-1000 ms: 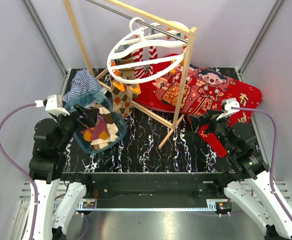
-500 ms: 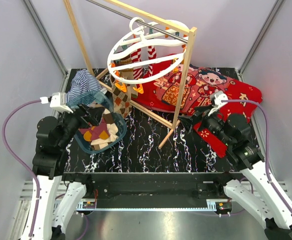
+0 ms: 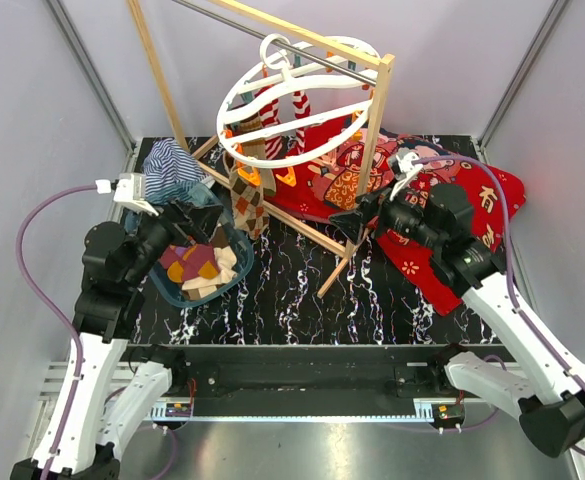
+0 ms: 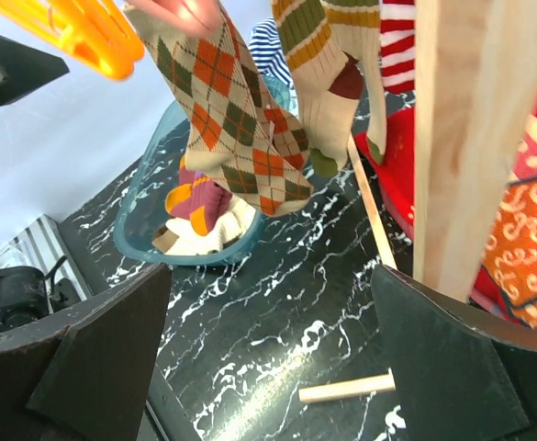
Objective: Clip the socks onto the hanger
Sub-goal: Open the clamp at the hanger.
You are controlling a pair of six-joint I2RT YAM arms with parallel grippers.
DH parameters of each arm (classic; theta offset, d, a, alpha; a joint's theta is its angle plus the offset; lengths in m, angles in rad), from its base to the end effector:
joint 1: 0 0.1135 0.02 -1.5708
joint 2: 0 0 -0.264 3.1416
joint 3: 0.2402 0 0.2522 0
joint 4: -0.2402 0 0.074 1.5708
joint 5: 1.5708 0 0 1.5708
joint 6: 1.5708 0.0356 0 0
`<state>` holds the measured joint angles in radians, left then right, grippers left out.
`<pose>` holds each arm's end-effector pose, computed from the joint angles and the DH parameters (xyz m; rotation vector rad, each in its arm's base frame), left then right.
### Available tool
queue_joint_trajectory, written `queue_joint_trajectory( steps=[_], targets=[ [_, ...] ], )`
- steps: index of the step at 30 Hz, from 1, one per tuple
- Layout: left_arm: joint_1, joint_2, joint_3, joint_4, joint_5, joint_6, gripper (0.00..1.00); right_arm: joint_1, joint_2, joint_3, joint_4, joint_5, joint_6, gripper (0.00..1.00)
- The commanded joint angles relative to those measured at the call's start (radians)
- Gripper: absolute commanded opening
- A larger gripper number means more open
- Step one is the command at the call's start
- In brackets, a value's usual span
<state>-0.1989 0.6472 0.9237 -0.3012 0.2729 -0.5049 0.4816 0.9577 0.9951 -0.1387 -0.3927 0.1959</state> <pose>0.1323 -0.0365 0.3946 -0.0327 1.6476 -0.7598 0.1860 0.1126 0.3877 -0.5466 1.6457 0.8326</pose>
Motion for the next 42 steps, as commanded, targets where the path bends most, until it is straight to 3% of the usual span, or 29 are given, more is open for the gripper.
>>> queue_joint_trajectory(
  steps=[1,6,13,23,34,42],
  targets=[
    [-0.028,0.011,-0.023,0.125,0.002,0.002,0.99,0.002,0.041,0.063,0.088,-0.051,0.022,1.0],
    [-0.091,0.031,-0.085,0.261,-0.043,-0.041,0.99,0.037,0.085,0.069,0.128,-0.026,0.023,1.0],
    [-0.197,0.052,-0.112,0.327,-0.098,0.022,0.96,0.117,0.07,0.08,0.129,0.032,-0.027,1.0],
    [-0.2,0.009,-0.105,0.26,-0.153,0.143,0.95,0.259,0.068,0.112,0.154,0.167,-0.118,1.0],
    [-0.198,0.042,-0.146,0.226,-0.238,0.112,0.96,0.48,0.176,0.238,0.08,0.362,-0.259,0.98],
    [-0.198,0.083,-0.163,0.237,-0.259,0.045,0.97,0.563,0.272,0.289,0.183,0.597,-0.309,0.94]
  ],
)
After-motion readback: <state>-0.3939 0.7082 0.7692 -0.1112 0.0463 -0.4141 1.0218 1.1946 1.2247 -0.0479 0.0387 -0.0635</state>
